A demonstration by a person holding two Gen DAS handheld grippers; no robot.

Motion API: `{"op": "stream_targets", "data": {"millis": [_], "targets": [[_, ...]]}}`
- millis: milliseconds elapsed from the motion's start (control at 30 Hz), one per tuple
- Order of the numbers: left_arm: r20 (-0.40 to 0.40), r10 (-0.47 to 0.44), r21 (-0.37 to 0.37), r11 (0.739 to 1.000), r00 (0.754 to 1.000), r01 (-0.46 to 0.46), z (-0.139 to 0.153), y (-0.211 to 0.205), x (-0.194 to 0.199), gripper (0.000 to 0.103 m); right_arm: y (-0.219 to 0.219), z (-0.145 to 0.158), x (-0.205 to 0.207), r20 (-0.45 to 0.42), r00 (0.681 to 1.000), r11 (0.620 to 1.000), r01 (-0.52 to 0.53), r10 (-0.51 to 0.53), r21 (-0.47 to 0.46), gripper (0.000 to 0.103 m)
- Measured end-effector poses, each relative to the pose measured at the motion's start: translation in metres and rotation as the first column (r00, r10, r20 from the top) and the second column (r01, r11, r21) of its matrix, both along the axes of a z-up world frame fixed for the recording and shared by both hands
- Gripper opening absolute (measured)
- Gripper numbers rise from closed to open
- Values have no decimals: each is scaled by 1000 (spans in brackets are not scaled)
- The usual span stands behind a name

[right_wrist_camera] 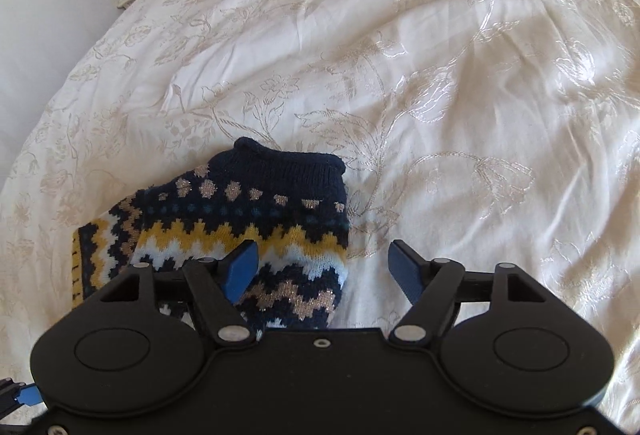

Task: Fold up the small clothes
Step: 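Close the left gripper on the opposite striped side edge, then fold the held side edge over the first fold with the left gripper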

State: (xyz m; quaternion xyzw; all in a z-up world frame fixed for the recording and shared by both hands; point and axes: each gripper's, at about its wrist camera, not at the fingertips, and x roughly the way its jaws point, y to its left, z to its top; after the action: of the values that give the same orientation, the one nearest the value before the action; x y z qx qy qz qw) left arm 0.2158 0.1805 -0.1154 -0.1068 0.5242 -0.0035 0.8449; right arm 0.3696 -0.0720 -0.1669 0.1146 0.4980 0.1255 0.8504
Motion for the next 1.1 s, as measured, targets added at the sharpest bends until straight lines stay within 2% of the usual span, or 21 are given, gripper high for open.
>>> {"op": "stream_targets", "data": {"millis": [167, 367, 533, 733, 933, 1033, 1067, 1100], "targets": [[-29, -15, -25, 1000, 999, 14, -5, 1, -12, 54, -13, 6, -26, 2, 1000, 998, 20, -20, 63, 79], [-75, 23, -82, 996, 997, -29, -21, 6, -2, 54, -6, -2, -30, -33, 999, 995, -17, 21, 97, 81], [-80, 2, -132, 991, 997, -12, -31, 11, 20, 56, 1, -11, -23, -56, 997, 989, -39, 47, 144, 82], [-155, -7, -214, 977, 988, -27, -55, 15, 42, 60, 15, -26, -6, -89, 992, 980, -73, 90, 184, 86], [-139, -39, -257, 966, 990, 2, -60, 19, 41, 63, 22, -39, 5, -101, 989, 967, -84, 111, 242, 88], [-122, -37, -316, 949, 992, -3, -63, 24, 39, 61, 22, -42, 5, -109, 987, 956, -82, 117, 281, 87], [-120, -38, -340, 940, 992, -5, -64, 28, 38, 54, 21, -43, 4, -117, 986, 950, -83, 123, 300, 86], [-121, -42, -362, 932, 992, -5, -64, 32, 37, 49, 21, -44, 1, -120, 984, 946, -88, 132, 313, 80]]}}
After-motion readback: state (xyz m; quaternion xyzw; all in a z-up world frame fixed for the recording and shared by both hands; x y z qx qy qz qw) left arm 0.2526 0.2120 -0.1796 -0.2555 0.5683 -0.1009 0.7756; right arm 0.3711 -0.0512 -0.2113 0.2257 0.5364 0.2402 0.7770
